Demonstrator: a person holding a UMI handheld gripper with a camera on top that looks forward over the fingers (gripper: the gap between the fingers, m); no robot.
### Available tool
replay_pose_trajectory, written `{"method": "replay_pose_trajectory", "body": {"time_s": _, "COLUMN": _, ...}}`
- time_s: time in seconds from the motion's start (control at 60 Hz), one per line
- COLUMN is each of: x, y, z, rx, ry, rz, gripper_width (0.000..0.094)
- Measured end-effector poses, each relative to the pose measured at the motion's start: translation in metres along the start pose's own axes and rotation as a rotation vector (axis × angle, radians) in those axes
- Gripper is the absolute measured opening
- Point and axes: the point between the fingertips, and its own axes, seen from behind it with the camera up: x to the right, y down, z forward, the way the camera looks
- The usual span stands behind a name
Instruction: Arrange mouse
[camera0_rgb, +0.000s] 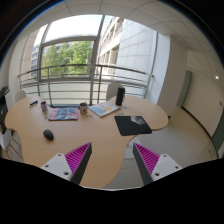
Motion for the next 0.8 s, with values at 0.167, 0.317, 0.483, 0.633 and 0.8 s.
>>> {"method": "replay_pose_trajectory", "body": {"time_s": 0.167, "x": -0.011, "y": 0.037, "z": 0.01, "rx": -0.073, "ry": -0.013, "rz": -0.005, "gripper_width": 0.0843}}
{"method": "replay_pose_trajectory", "body": {"time_s": 0.317, "x": -0.048, "y": 0.096, "z": 0.034, "rx": -0.141, "ry": -0.047, "rz": -0.042, "gripper_width": 0.0843}}
{"method": "replay_pose_trajectory", "body": {"time_s": 0.483, "x": -0.142, "y": 0.148, "z": 0.064, "rx": -0.203, "ry": -0.156, "rz": -0.055, "gripper_width": 0.0845}}
{"method": "replay_pose_trajectory", "body": {"time_s": 0.633, "x": -0.245, "y": 0.16, "z": 0.105, "rx": -0.199, "ry": -0.261, "rz": -0.061, "gripper_width": 0.0844}}
{"method": "replay_pose_trajectory", "body": {"time_s": 0.8, "x": -0.342, "y": 0.14, "z": 0.168, "rx": -0.152, "ry": -0.324, "rz": -0.093, "gripper_width": 0.0844}}
